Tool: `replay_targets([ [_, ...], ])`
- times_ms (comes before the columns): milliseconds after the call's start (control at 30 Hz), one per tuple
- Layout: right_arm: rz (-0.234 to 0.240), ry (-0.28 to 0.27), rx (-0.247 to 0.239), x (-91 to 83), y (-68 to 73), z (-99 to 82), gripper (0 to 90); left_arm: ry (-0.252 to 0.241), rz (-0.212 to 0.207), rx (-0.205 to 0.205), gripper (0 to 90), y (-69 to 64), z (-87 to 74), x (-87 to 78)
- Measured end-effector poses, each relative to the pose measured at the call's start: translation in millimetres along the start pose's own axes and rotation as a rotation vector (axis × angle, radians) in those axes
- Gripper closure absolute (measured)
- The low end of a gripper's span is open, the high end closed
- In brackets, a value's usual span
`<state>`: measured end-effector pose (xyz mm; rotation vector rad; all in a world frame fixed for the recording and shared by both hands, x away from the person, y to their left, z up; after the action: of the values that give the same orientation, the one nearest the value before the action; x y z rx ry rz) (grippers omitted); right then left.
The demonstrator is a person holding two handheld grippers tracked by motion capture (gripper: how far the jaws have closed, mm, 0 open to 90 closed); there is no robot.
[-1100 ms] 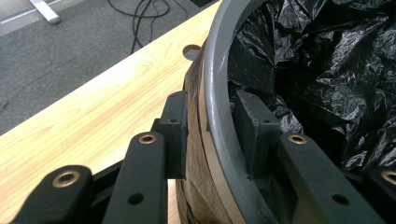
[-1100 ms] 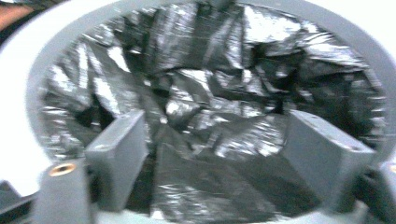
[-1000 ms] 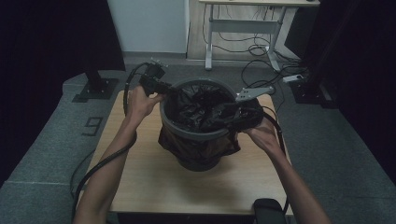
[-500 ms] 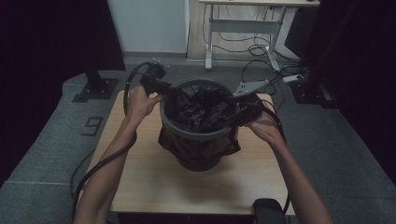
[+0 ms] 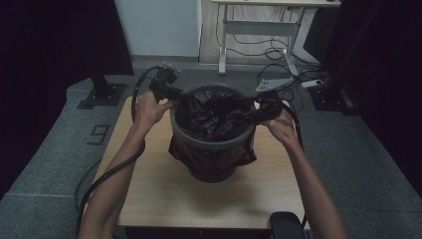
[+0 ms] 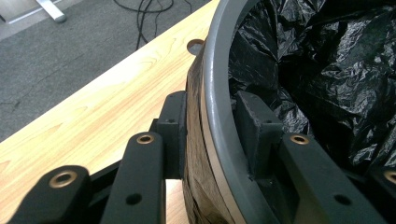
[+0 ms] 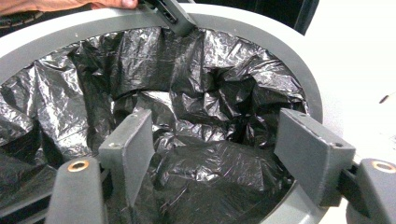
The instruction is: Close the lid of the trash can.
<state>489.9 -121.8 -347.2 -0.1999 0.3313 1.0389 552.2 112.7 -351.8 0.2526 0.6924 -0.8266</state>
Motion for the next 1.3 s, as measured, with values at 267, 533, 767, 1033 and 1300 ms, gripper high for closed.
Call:
replay_targets([
  [267, 0.027, 0.014, 0.005, -0.1, 1.8, -5.7, 36.7, 0.009, -0.003, -0.005, 62.7, 0.5, -0.4, 0.3],
  [533, 0.049, 0.035, -0.008, 0.6, 3.4, -7.0, 38.2, 0.016, -0.006, -0.022, 59.7, 2.2, -1.1, 0.7],
  [767, 0.084, 0.129, -0.008, 3.3, 9.4, -5.5, 26.4, 0.037, 0.037, 0.024, 49.8, 5.0, -0.7, 1.4],
  [1033, 0.015, 0.134, 0.005, -1.5, -0.1, 8.4, 17.7, 0.067, -0.039, 0.023, 30.3, 5.5, -2.3, 1.3],
  [1300, -0.079, 0.163, 0.013, -6.8, -10.0, 15.7, 11.9, -0.045, -0.105, -0.012, 22.9, 3.1, 5.4, -14.0],
])
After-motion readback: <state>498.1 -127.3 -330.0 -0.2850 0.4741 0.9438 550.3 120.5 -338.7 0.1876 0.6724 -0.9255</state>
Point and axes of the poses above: each handheld gripper's, and its own axes: x roughly forward along the jaws, z roughly out of its top, y roughly to its left, the point moved 8 cm from there along x, roughly forward along the jaws, and after that the axes turned 6 degrees about -y, right-handed, at the moved point
